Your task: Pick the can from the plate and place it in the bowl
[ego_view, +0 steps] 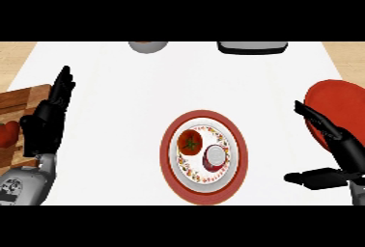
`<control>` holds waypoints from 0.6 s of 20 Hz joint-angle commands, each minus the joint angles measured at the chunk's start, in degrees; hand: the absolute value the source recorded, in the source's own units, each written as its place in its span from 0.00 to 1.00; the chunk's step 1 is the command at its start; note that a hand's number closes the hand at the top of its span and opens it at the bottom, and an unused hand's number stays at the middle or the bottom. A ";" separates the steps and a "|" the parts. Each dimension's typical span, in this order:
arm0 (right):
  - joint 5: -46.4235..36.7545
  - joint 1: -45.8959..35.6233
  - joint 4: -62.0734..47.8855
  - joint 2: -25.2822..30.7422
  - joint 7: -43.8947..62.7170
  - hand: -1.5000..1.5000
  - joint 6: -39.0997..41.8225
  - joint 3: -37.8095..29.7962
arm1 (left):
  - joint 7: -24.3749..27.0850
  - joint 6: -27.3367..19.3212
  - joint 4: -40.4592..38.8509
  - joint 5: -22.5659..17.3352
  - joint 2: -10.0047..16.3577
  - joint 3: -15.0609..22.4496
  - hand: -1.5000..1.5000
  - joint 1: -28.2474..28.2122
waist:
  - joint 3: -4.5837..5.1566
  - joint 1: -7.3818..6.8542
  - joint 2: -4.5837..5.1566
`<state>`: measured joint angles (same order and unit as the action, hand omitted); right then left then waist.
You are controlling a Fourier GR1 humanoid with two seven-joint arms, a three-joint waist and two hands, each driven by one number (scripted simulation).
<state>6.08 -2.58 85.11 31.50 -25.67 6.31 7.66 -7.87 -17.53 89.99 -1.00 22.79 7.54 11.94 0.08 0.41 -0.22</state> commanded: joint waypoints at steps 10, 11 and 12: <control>-13.02 -10.91 19.52 2.34 38.54 0.00 6.28 14.87 | -0.84 1.39 -1.21 1.13 -0.89 -1.12 0.50 0.97 | 0.02 -0.50 0.16; -15.35 -12.34 16.71 -0.65 39.21 0.00 5.57 17.40 | -2.62 -0.35 -1.52 2.73 -2.58 -0.11 0.50 3.82 | -0.02 -0.59 0.26; -14.05 -12.89 15.91 0.85 38.85 0.00 8.78 15.58 | 0.96 1.58 0.23 1.66 -1.56 -1.07 0.50 -1.09 | -0.03 -0.84 0.20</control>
<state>-6.74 -11.99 100.20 33.86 6.59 11.15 20.76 -8.73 -16.75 90.01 0.33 21.78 6.89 12.49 0.09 -0.25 -0.08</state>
